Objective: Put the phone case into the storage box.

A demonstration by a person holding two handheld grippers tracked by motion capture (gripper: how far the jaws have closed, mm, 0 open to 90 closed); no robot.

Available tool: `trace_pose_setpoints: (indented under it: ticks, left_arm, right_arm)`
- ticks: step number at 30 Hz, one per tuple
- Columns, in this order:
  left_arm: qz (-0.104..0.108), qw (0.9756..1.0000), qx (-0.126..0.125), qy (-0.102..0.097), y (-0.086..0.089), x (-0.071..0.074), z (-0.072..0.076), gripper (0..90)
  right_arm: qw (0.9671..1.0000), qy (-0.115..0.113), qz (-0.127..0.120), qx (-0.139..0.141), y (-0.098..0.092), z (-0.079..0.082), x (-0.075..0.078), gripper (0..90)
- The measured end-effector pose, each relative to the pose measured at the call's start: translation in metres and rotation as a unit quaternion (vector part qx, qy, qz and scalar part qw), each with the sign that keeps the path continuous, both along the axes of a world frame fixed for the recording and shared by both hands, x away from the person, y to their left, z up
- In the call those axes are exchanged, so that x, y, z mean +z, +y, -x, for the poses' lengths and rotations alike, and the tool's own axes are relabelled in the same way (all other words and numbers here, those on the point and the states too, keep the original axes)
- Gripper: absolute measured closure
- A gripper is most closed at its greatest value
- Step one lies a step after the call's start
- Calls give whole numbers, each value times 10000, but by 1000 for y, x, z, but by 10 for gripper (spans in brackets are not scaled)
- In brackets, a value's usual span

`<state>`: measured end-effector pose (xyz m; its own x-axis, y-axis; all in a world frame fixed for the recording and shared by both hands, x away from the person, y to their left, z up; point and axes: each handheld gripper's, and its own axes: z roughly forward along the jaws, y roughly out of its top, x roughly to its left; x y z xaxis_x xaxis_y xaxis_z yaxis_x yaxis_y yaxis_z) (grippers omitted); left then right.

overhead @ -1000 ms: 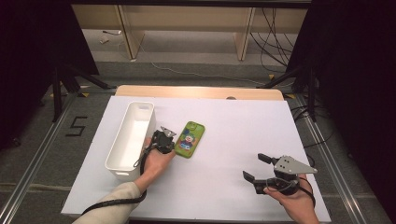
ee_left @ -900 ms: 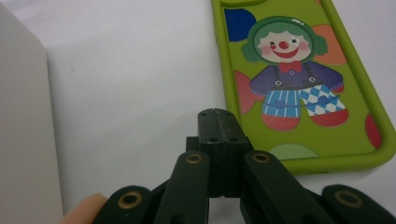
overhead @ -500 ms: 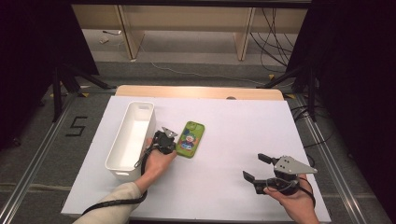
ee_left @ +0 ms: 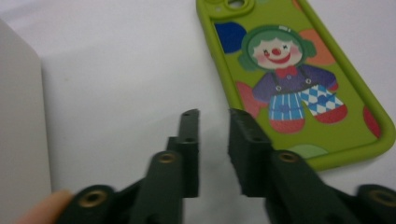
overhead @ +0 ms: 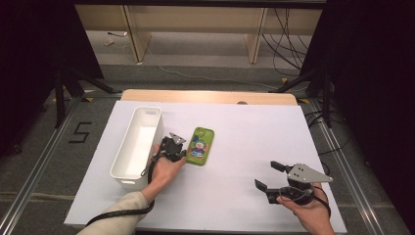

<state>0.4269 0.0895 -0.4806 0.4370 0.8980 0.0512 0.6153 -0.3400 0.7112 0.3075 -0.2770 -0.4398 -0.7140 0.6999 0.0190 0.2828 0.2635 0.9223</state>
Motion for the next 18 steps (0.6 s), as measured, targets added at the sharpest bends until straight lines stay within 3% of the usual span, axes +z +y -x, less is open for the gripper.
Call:
trace_pose_setpoints:
  ticks: [3,4,6,10,14,18]
  left_arm:
    - [123,9999,31,-58,-4,9,-1,388]
    - [104,9999,46,-93,-6,11,-1,251]
    - [52,9999,30,-128,-8,14,1,214]
    - [300,9995,-68,-72,-10,18,2,167]
    - [422,9989,-96,-159,-11,24,3,149]
    - [518,9984,-155,-167,-12,28,3,76]
  right_arm:
    - [10000,10,-19,-18,-2,0,-1,159]
    - [10000,19,-41,-37,-4,-1,-1,159]
    - [10000,25,-32,-41,-5,-1,-1,159]
    - [10000,17,-47,-43,-6,-1,-2,159]
    - [10000,18,-56,-30,-6,-1,-1,159]
    - [10000,18,-54,-29,-6,-1,-1,159]
